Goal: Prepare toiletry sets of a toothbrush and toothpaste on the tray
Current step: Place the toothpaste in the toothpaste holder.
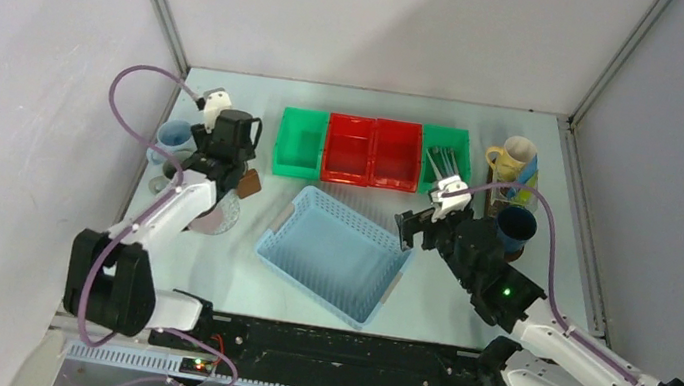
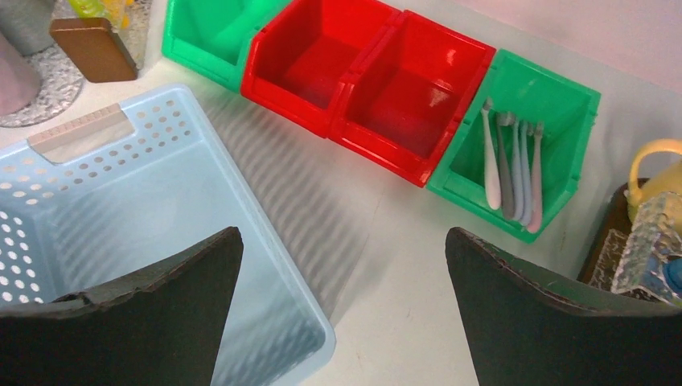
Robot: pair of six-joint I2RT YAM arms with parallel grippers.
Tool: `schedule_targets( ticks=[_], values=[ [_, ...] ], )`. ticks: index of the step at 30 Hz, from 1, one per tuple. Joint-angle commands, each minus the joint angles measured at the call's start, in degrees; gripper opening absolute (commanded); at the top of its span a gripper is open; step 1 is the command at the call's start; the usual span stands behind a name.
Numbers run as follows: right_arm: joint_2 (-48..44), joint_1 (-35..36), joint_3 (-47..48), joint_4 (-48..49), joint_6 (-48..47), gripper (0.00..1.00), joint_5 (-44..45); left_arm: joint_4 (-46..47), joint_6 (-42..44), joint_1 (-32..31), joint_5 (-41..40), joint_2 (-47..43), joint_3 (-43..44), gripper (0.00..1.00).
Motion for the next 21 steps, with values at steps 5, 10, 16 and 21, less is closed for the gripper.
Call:
schedule_targets(
  ticks=[5,10,16,21],
  values=[
    [1.3,-6.0,8.51,-6.8,2.26,0.99,0.24,-3.58,3.53,-0.17,0.7,-14.5,1.68,0.88],
    [6.06,-10.07,14.32,-10.36,2.38,0.99,-1.83,-1.59,8.05,-0.18,2.95,-24.48,-2.59,0.99],
    [14.65,-16.9,21.45,-13.86,3.99,0.97,-5.74,-1.85,10.04,-0.36,8.18,-34.15,-8.21,1.0],
    [24.3,-21.9,27.04,-15.38,4.23,0.91,-8.29,-2.98,11.66,-1.79,9.66,-41.35,-11.75,1.0]
  ],
)
